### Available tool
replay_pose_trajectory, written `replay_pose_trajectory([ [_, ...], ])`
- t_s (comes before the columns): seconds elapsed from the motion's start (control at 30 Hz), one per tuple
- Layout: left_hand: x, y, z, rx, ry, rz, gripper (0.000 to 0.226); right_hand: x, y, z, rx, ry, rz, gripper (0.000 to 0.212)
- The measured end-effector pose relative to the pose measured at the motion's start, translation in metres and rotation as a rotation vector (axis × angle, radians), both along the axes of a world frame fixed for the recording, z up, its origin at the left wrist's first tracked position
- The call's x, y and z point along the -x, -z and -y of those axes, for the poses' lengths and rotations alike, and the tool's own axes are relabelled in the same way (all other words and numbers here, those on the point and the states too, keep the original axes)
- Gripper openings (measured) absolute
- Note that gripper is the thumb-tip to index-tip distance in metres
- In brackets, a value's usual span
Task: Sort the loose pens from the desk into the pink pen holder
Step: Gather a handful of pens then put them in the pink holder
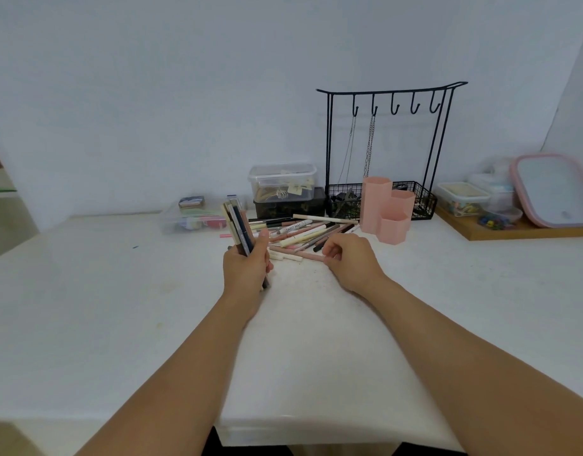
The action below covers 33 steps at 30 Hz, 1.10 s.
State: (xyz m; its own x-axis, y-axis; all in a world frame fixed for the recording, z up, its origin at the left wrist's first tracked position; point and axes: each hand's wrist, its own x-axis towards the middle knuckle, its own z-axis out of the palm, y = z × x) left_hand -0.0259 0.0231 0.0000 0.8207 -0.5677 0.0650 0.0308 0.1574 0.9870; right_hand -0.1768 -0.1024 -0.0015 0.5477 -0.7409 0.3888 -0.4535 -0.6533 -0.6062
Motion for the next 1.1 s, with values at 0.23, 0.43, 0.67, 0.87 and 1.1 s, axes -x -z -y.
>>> replay_pose_trajectory([
  [0.23, -0.002, 0.002, -0.001, 0.018, 0.001, -0.001, 0.041, 0.013, -0.032, -0.011, -0.506, 0.022, 0.591, 0.02],
  [0.43, 0.0, 0.0, -0.002, 0.035, 0.016, -0.037, 0.049, 0.015, -0.051, -0.033, -1.008, -0.129, 1.003, 0.001],
  [0.67, 0.003, -0.005, -0.007, 0.084, 0.069, -0.037, 0.036, -0.011, -0.024, -0.058, -1.349, -0.442, 0.894, 0.011],
  [0.87, -0.002, -0.002, -0.004, 0.069, 0.049, -0.122, 0.029, -0.023, -0.008, -0.068, -0.879, -0.438, 0.51, 0.014],
  [1.1, 0.001, -0.002, -0.006, 0.118, -0.112, -0.018, 0.03, -0.03, 0.014, -0.048, 0.193, -0.373, -0.153, 0.036],
])
